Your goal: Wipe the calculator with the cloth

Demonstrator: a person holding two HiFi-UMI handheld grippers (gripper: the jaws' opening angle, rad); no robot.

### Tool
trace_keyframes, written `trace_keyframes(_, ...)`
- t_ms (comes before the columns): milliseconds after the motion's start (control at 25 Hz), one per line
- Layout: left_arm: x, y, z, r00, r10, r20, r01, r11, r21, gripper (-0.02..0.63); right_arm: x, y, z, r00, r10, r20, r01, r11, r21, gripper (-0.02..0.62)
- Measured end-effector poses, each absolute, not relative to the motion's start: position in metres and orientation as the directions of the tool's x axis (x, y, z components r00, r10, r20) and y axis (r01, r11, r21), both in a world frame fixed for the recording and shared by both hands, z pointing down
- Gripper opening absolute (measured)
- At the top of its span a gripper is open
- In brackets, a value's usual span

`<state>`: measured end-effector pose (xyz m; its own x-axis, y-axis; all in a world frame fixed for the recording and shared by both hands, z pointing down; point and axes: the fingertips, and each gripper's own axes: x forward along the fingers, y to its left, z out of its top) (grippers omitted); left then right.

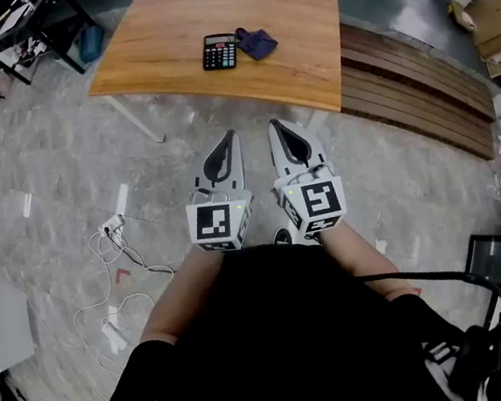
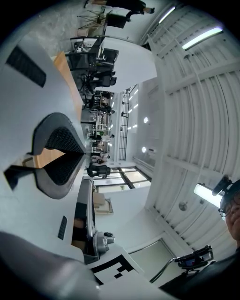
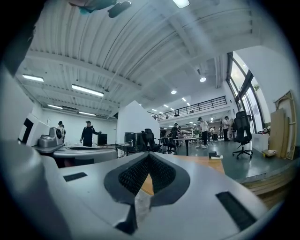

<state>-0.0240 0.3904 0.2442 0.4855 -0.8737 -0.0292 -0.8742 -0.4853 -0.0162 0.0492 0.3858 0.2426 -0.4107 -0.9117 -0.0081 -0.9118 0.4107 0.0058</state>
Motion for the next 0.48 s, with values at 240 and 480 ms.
trace_keyframes(240,0.002,0.388,0.24,0.457,-0.889,-0.032,-0.889,-0.456,-0.032,0.008,0.079,0.381,0.237,-0.436,-0.899,-0.036,-0.898,0.438,-0.05,0.014)
trace_keyframes(480,0.018,0.378,0.254,0.423,-0.906,0.009,-0.906,-0.423,-0.025,0.008,0.1,0.366,0.25,-0.458,-0.889,-0.004,-0.885,0.456,-0.092,0.015)
